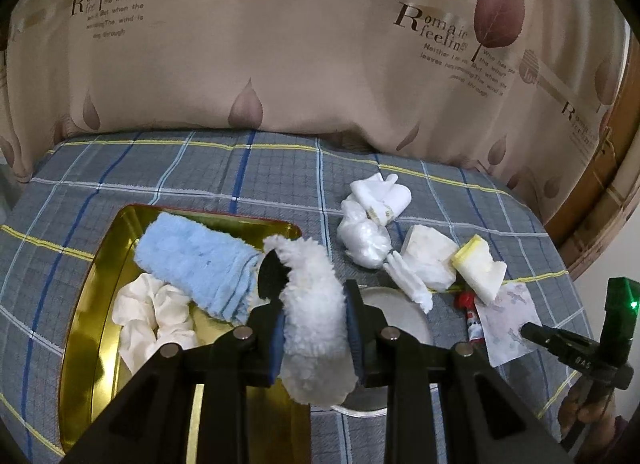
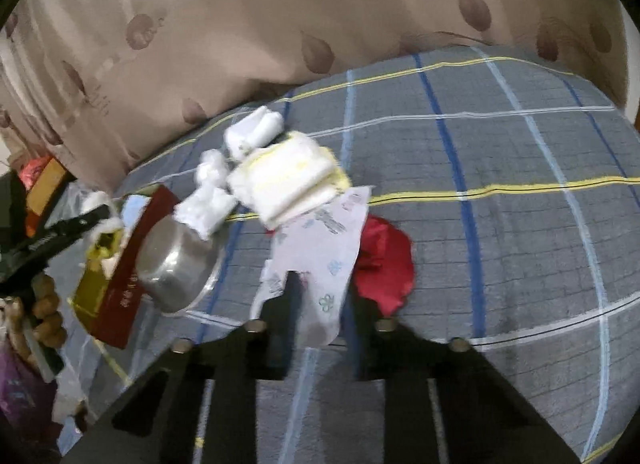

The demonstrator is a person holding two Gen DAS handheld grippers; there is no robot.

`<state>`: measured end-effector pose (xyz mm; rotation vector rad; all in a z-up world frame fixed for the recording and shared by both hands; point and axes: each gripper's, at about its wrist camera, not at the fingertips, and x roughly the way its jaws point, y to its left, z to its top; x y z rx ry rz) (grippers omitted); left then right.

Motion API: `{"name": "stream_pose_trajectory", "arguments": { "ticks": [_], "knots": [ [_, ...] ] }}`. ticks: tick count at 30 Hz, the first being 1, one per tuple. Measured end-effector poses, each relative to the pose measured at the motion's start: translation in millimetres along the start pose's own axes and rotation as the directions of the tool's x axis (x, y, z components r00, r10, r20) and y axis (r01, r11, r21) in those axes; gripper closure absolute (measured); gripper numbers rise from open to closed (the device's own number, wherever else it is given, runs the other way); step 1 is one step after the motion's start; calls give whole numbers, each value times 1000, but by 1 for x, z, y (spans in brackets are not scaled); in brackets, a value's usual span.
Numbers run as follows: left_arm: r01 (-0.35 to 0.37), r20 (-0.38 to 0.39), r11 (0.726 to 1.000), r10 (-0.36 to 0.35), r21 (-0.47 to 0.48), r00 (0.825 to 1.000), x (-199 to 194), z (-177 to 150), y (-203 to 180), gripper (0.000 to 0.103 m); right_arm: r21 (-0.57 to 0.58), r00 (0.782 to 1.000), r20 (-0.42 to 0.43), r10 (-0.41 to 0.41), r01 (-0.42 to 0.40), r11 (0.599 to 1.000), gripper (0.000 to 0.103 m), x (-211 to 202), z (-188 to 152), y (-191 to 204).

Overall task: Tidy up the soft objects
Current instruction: 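Hold the white slipper over the tray while the right gripper lifts the wrapper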

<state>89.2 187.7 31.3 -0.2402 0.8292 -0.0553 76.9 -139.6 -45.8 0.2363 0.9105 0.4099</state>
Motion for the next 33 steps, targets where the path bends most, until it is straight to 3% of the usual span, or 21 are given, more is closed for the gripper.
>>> {"name": "stream_pose_trajectory", "arguments": {
  "ticks": [7, 15, 19, 23, 33],
  "knots": [
    [6, -3, 1000, -6, -7, 1000, 1, -2, 4, 76, -29, 998, -13, 66, -66, 997, 89, 1, 7, 19],
    [7, 2, 1000, -7, 5, 1000, -1, -2, 4, 75, 26, 994, -49, 94, -93, 995, 87, 23, 16, 18],
    [3, 10, 1000, -3, 1, 1000, -4, -1, 5, 75, 68, 992, -62, 107, -103, 992, 96, 32, 17, 16],
    [-6, 17, 1000, 6, -2, 1000, -7, 0, 8, 75, 24, 992, -16, 127, -126, 992, 96, 20, 10, 24],
    [-49, 23, 999, 49, -5, 999, -16, -1, 28, 75, 55, 971, 33, 237, -239, 970, 96, -16, -10, 33]
  ]
}}
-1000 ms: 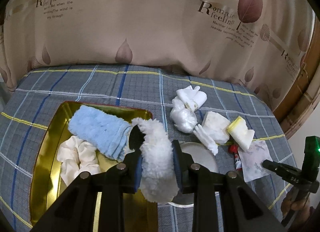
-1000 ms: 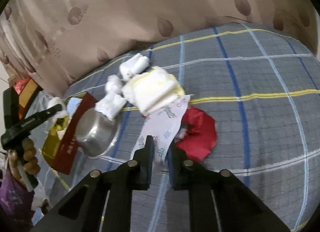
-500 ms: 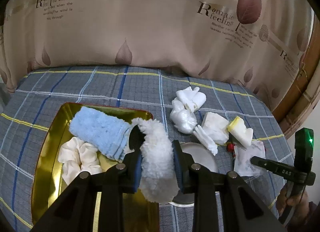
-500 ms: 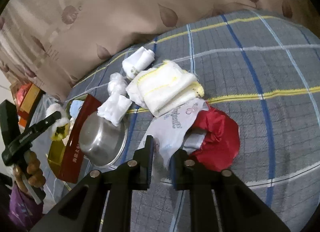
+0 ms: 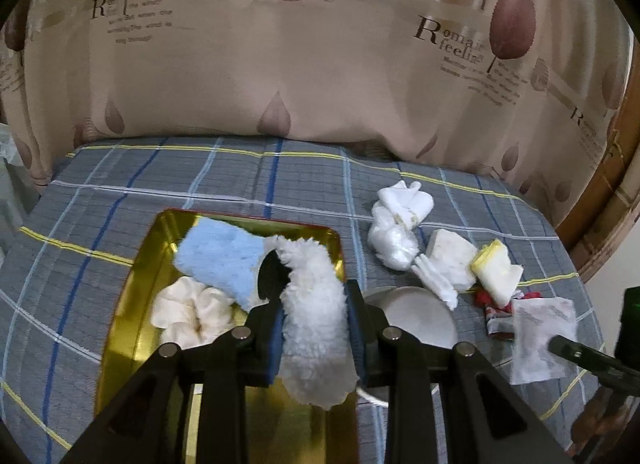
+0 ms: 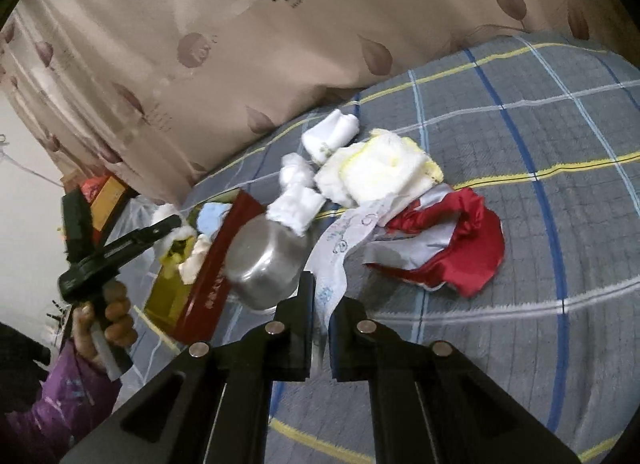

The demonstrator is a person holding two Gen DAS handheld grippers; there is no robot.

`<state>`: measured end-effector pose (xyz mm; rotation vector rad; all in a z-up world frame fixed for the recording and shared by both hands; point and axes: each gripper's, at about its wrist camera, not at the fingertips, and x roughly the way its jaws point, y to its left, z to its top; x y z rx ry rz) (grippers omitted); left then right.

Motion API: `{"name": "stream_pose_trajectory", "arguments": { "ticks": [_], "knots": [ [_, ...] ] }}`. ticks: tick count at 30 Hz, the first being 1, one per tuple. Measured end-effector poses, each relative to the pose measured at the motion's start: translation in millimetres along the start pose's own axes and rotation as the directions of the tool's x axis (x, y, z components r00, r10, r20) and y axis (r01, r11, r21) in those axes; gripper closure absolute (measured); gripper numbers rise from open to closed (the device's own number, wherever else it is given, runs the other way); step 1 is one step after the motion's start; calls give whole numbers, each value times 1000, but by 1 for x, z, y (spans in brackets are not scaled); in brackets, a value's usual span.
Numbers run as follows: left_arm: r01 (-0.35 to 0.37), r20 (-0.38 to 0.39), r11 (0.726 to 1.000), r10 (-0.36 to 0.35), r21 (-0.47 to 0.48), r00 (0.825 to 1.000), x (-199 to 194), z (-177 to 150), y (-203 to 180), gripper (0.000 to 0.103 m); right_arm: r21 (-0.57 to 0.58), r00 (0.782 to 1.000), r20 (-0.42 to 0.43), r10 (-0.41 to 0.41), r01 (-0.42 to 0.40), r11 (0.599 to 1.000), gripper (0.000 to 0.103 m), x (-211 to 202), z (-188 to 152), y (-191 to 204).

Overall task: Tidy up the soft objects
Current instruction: 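Hold the white slipper over the tray while the right gripper lifts the wrapper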

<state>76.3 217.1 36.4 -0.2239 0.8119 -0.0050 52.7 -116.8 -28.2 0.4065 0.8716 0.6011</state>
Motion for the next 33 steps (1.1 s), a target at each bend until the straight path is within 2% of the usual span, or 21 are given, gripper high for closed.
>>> {"name": "stream_pose_trajectory", "arguments": {
  "ticks": [13, 22, 29, 31, 33],
  "knots": [
    [-27, -42, 1000, 27, 8, 999, 12, -8, 19, 73, -35, 995, 18, 93, -93, 995, 96, -25, -12, 28],
    [-35, -77, 999, 37, 29, 996, 35, -14, 15, 73, -50, 995, 23, 100, -99, 994, 96, -30, -15, 35],
    [-41, -119, 999, 42, 6, 992, 48, -16, 19, 66, -49, 995, 19, 102, -101, 994, 96, -30, -16, 34],
    [-51, -122, 999, 51, 6, 991, 48, -17, 19, 58, -47, 994, 16, 105, -104, 993, 96, -30, -16, 34],
    [-72, -119, 997, 73, 13, 990, 48, -16, 19, 55, -46, 995, 15, 103, -102, 994, 96, -30, -17, 34]
  ]
}}
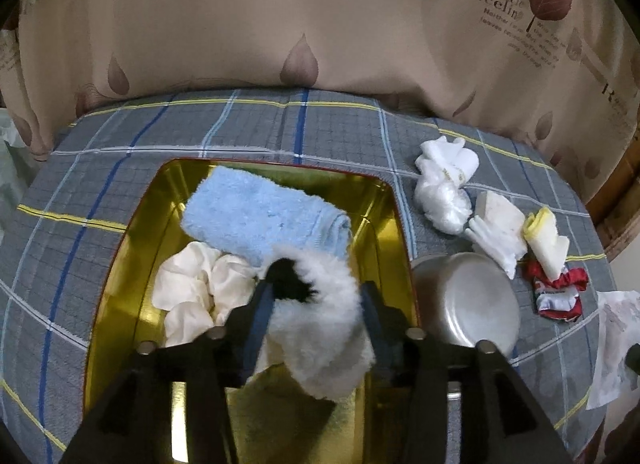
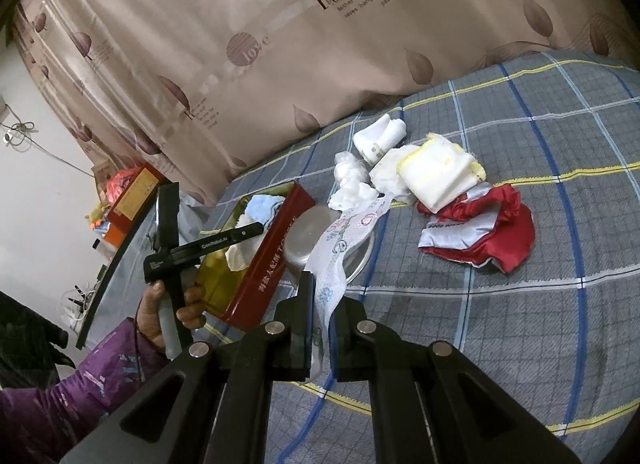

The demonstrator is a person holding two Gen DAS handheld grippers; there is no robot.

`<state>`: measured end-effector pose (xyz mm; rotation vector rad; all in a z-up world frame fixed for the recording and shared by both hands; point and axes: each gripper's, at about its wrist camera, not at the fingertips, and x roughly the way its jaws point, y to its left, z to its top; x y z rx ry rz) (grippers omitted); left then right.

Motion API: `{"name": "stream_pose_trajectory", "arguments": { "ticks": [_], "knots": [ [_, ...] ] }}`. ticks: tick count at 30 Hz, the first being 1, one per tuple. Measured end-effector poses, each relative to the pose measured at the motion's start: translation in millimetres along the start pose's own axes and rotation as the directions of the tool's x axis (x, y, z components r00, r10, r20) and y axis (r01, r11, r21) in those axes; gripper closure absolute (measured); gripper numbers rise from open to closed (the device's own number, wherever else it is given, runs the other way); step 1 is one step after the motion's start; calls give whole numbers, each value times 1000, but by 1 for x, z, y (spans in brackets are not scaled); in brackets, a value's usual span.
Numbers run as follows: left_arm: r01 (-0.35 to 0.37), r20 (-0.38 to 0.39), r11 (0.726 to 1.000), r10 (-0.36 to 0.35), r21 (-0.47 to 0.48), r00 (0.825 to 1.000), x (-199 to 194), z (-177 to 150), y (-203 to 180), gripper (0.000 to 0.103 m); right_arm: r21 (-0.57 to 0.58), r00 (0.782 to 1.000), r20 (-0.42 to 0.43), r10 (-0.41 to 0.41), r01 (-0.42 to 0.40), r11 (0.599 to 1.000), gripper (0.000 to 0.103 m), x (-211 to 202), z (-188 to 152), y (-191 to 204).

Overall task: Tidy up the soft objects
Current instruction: 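Hold the white slipper over the tray while the right gripper lifts the wrapper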

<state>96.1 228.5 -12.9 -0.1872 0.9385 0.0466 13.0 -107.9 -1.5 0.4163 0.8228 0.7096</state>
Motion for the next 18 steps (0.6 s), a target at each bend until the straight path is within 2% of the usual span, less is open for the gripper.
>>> {"name": "stream_pose_trajectory", "arguments": {
  "ticks": [3, 8, 12, 14, 18],
  "knots": [
    [-19, 28, 1000, 19, -2, 999, -9, 0, 0, 55, -2, 1000, -1, 1, -1, 1000, 96, 0, 0, 1],
    [4, 109, 1000, -1, -28, 994, -39, 3, 3, 52, -18, 1000, 3, 3, -3, 1000, 96, 0, -1, 6],
    [27, 199, 996, -9, -89, 980, -76, -5, 9, 51, -29, 1000, 1, 13, -13, 999, 96, 2, -1, 12],
    [-17, 225, 994, 41, -107, 973, -91, -14, 8, 51, -40, 1000, -1, 22, -22, 999, 96, 3, 2, 18],
    [-120, 224, 982, 152, -149, 963, -115, -45, 8, 51, -83, 999, -12, 47, -48, 995, 96, 10, 8, 38]
  ]
}}
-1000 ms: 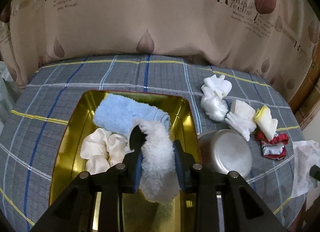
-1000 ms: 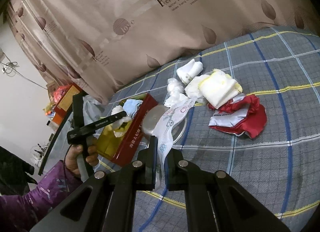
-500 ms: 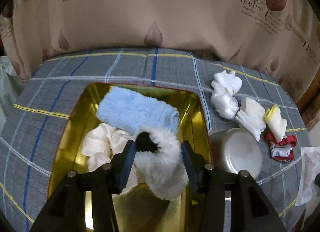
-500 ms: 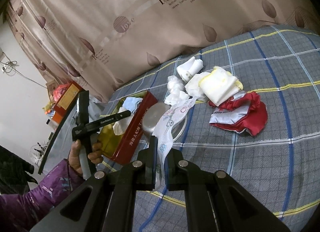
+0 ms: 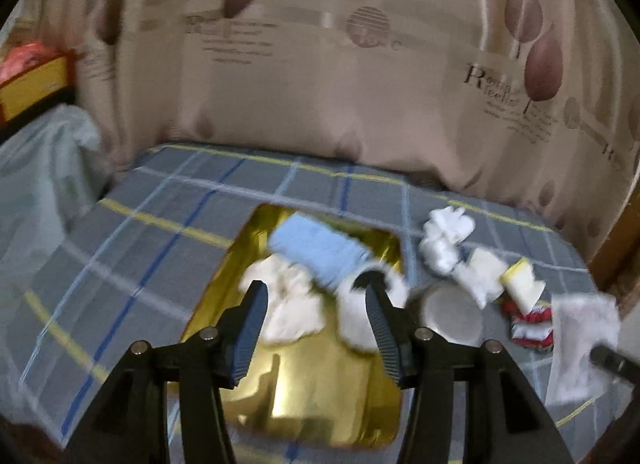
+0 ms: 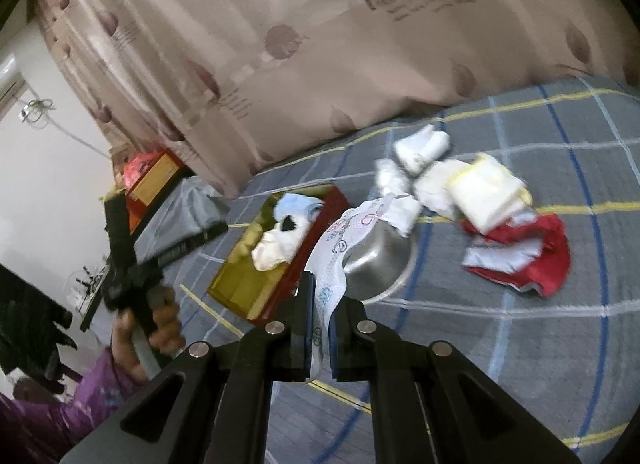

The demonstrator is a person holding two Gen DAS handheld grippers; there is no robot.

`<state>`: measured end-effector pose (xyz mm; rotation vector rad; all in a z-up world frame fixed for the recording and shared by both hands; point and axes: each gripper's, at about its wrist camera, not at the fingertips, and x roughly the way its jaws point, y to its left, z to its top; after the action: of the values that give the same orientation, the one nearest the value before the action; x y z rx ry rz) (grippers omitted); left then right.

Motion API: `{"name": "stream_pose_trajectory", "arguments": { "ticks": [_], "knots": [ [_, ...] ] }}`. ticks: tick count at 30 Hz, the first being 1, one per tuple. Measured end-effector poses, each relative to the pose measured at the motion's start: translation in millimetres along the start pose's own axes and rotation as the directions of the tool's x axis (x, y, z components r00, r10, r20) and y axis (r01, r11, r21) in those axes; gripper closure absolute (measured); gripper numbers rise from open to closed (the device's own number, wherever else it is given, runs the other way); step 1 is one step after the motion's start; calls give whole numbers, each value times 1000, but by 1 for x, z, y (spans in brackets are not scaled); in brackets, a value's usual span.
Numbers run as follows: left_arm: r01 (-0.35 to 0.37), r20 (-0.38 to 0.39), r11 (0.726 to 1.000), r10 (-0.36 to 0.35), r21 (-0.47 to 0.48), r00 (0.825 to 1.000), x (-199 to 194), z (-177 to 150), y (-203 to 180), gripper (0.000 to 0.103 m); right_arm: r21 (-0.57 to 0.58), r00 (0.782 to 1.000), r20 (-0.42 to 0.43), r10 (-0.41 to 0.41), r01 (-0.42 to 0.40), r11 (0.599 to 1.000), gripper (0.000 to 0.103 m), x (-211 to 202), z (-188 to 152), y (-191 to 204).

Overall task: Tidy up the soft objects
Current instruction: 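Hold the white slipper over the tray while the right gripper lifts the wrapper, then lower the wrapper into the tray with the right gripper and release it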

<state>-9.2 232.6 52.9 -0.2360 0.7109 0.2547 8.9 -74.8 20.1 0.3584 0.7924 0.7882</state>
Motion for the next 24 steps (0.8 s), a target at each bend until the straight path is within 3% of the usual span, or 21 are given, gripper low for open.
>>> {"name": "stream_pose_trajectory", "arguments": {
  "ticks": [3, 9, 17, 24],
  "knots": [
    [-130, 24, 992, 129, 9, 991, -23, -26, 5, 51, -30, 999, -10, 31, -31, 999, 96, 10, 9, 16],
    [-255, 84, 967, 253, 10, 964, -53, -63, 12, 51, -67, 993, -44, 112, -115, 991, 96, 46, 30, 52],
    [-274, 121, 961, 267, 37, 956, -65, -61, 14, 51, -34, 974, -144, 178, -184, 982, 96, 143, 51, 86],
    [-281, 124, 959, 276, 22, 953, -68, -58, 24, 51, -54, 963, -247, 109, -126, 991, 96, 229, 60, 104]
  ]
}}
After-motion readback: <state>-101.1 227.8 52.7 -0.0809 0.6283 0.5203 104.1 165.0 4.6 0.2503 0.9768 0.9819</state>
